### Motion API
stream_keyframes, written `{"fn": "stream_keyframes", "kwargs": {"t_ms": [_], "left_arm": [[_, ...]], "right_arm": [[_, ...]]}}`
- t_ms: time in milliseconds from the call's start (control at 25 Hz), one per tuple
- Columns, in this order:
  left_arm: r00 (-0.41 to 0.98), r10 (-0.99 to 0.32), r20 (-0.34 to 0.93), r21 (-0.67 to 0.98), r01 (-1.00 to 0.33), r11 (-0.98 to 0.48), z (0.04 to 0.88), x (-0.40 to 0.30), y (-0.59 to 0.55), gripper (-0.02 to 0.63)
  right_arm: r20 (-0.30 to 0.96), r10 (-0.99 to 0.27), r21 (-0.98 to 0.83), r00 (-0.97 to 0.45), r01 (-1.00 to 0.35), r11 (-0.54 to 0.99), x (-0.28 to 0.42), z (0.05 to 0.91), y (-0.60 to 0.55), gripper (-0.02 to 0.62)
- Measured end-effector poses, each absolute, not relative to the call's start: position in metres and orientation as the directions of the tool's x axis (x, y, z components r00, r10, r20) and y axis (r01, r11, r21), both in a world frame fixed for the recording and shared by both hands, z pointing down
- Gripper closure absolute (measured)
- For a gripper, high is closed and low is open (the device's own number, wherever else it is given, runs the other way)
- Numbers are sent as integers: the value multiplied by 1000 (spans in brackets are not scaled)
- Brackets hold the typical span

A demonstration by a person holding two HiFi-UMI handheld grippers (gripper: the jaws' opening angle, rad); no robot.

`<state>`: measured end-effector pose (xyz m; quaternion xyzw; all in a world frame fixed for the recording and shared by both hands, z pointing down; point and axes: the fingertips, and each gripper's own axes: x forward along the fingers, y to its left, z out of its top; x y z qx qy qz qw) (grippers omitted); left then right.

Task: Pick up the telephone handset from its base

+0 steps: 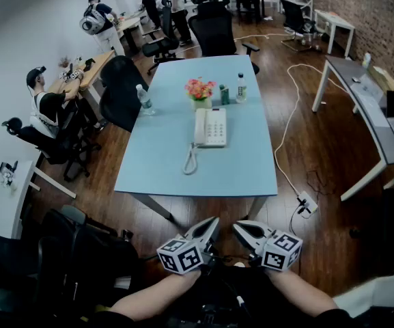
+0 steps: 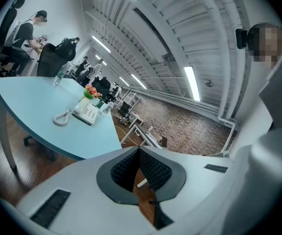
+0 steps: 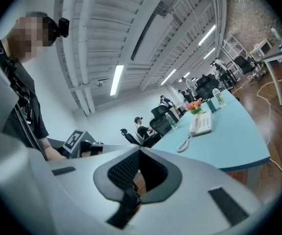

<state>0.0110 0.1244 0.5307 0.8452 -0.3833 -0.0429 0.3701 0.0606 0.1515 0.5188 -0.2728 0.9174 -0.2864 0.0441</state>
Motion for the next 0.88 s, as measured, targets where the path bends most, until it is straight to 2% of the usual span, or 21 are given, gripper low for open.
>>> {"fn": "stream_keyframes", "kwargs": {"t_ms": [360,880], "left_arm": [[682,-700,209,655,-630,-418,534,-7,73,606],[676,-696,243,630,-656,-417,533,-52,-78,606]], "right_arm": [[72,-554,-558,-829,-494,667,57,521,108,578],[112,-644,-552,-757,-586,593,33,513,-24,578]]}}
